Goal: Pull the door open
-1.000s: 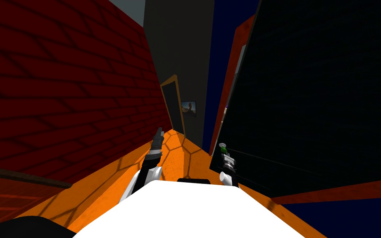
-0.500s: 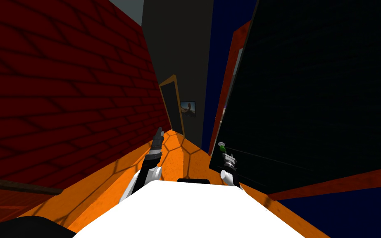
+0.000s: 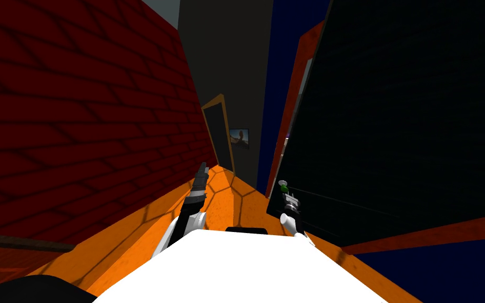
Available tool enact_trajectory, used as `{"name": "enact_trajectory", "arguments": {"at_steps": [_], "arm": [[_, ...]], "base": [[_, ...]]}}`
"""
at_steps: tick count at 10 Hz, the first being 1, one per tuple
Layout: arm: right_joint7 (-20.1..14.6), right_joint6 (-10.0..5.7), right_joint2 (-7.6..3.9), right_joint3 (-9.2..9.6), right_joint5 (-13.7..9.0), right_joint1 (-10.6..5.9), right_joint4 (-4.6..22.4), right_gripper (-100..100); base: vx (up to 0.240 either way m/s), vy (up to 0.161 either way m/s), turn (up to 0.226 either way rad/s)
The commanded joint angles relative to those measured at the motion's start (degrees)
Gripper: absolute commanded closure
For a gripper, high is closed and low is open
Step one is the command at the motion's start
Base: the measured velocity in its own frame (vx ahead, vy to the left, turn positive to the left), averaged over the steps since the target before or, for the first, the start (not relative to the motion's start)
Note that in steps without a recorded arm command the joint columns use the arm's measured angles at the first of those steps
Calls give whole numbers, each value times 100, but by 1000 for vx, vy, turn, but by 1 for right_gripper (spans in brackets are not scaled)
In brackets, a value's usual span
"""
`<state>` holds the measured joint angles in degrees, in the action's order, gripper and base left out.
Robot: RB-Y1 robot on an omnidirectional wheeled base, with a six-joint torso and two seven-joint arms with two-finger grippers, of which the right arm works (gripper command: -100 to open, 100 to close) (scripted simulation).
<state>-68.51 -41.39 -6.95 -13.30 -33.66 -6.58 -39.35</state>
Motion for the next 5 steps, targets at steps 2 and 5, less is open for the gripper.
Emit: {"name": "enact_trajectory", "arguments": {"at_steps": [2,5], "arm": [[0,0,0,0,0,0,0,100],[0,0,0,0,0,0,0,100]], "base": [[2,-17,-20],[-2,9,4]]}}
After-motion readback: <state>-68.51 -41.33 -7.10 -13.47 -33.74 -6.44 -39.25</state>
